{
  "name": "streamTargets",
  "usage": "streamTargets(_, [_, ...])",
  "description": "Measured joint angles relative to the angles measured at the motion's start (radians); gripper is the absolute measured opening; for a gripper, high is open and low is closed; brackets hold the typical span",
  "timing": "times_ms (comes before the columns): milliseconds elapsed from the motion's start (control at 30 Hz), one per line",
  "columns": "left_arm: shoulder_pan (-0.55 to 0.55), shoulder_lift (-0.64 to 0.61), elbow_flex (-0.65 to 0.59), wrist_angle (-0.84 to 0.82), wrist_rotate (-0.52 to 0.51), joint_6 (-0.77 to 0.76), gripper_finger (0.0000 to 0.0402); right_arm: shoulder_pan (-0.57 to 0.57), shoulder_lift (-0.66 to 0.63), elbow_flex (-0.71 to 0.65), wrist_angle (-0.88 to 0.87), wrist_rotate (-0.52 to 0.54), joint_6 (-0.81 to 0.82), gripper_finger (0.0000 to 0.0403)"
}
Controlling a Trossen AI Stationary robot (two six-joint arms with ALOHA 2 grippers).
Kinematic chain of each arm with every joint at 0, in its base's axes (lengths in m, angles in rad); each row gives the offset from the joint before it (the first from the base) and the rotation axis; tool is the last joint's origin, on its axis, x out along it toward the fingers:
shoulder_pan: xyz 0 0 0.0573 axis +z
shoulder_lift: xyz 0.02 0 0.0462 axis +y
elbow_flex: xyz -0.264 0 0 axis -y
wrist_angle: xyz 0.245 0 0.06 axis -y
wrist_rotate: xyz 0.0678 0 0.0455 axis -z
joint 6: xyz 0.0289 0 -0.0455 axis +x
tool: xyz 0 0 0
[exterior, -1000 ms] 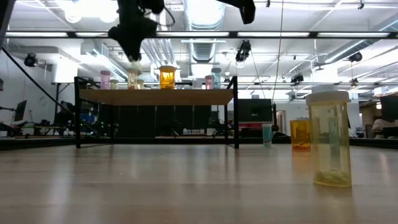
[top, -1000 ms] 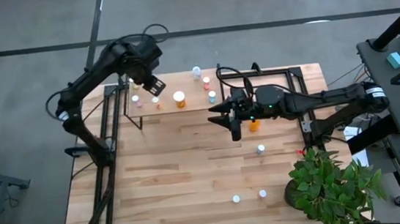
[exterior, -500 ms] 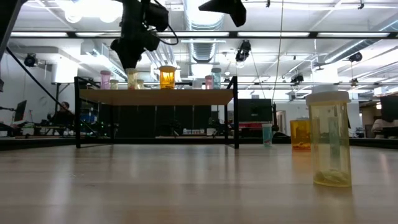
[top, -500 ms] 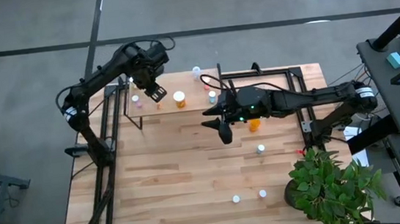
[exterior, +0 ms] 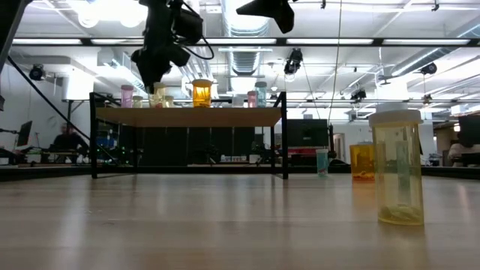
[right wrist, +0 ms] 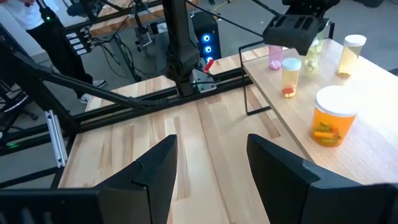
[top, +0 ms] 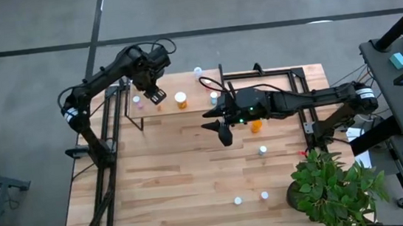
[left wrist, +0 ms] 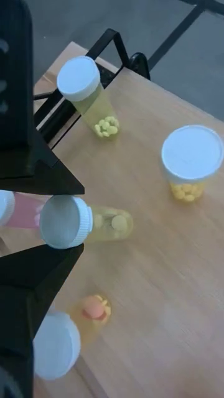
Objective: Pick and place medicine bottles onto shelf by color
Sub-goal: Put the yellow pill bottle on the shelf
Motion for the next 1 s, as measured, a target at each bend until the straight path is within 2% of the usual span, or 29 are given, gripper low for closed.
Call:
streamTargets(267, [0.000, 0.000, -0.020, -0.001, 0.000, 0.000, 0.0101, 0.000, -0.001, 0.000, 0.000, 0.000, 0.005, 0.0184])
streamTargets(633, [0.000, 0.000, -0.020, 0.000, -0.001, -0.001, 0.0155, 0.000, -0.001, 0.000, 0.000, 0.000, 0.006, 0.0184])
streamTargets(900, [0.000, -0.014, -0.007, -0.001, -0.019, -0.005, 0.0160, 0.000, -0.002, 0.000, -0.011, 0.000, 0.048, 0.0184])
streamTargets(1000, [0.000, -0.032, 0.003, -0.001, -0.019, -0.006, 0.0160, -0.010, -0.002, 0.008, -0.075, 0.002, 0.100, 0.0184])
